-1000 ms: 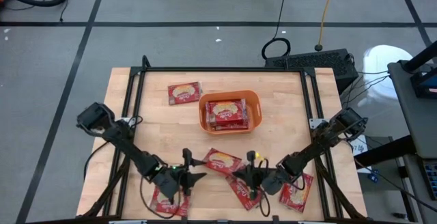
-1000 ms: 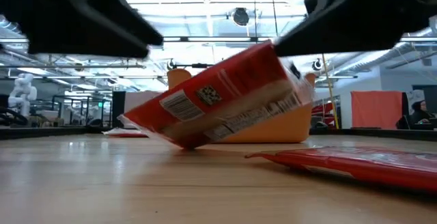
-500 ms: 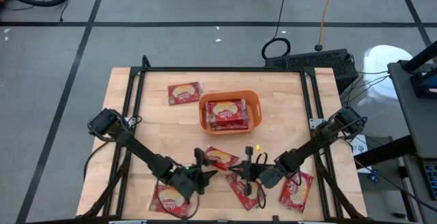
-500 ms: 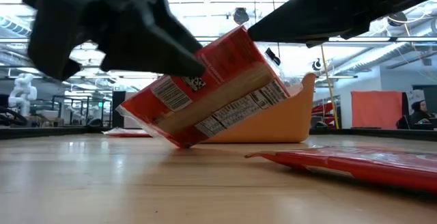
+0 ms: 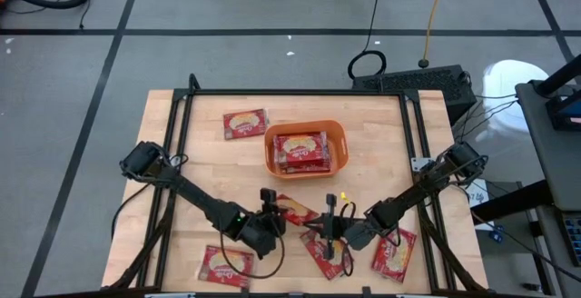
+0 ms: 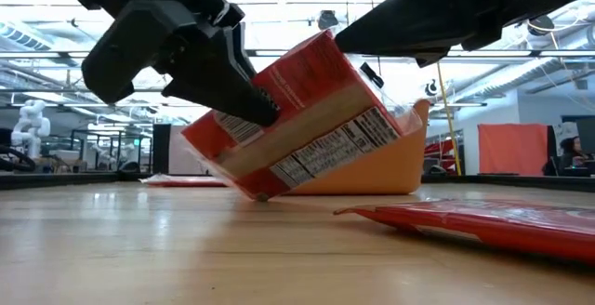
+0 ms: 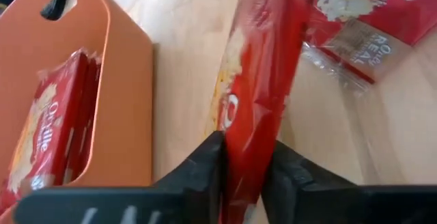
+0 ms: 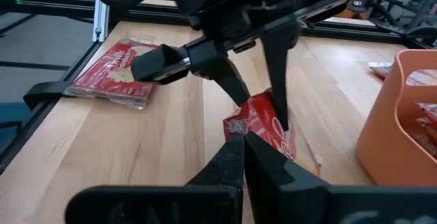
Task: Sort popcorn bags into baskets
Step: Put the red popcorn into the orange bin
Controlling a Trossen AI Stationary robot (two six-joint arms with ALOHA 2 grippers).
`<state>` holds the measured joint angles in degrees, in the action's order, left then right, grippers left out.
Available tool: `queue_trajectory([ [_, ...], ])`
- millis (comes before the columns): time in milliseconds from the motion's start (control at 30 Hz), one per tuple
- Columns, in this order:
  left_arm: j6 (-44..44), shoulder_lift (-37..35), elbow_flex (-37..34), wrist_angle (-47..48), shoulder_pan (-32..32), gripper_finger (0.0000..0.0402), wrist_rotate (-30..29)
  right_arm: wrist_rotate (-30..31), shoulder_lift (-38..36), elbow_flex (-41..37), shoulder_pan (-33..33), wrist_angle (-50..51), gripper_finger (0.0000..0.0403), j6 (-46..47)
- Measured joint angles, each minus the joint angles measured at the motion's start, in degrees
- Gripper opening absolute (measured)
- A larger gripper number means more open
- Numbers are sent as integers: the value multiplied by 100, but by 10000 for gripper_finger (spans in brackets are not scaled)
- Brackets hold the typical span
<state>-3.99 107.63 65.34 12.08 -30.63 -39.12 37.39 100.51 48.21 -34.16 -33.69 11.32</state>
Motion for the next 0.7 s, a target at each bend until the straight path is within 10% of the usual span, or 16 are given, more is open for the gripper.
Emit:
queue_trajectory([
  [267,126,-35,0,-19,-25,36,86,365,-4,0,-51,-238,10,-17],
  [700,142,-164,1416,1913,-149,29,248,2266,-1082,2,-740,136,143,-343],
])
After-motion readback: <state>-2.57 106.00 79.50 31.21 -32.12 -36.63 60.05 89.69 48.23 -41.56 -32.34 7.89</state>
